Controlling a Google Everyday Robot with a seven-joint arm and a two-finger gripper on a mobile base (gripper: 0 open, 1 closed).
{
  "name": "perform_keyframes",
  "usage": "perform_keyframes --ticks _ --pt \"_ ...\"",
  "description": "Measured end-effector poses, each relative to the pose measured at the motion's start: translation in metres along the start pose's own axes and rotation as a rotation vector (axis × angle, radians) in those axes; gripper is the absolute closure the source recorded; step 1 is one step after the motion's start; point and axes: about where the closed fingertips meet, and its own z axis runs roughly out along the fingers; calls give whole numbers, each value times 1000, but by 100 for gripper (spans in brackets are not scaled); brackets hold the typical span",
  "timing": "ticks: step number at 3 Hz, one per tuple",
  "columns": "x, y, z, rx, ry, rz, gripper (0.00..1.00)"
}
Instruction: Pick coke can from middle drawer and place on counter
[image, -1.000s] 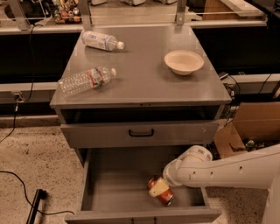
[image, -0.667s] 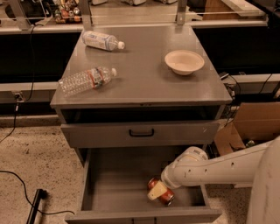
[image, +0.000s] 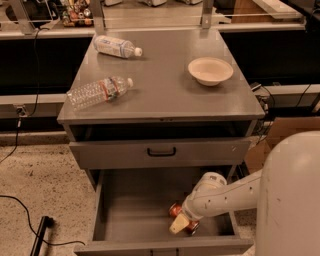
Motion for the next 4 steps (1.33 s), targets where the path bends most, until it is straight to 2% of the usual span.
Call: perform_keyframes --ticks 1,2,4 --pt "-2 8 17 -19 6 -8 19" --pt "8 15 41 -76 10 26 42" --pt "7 16 36 -85 10 33 88"
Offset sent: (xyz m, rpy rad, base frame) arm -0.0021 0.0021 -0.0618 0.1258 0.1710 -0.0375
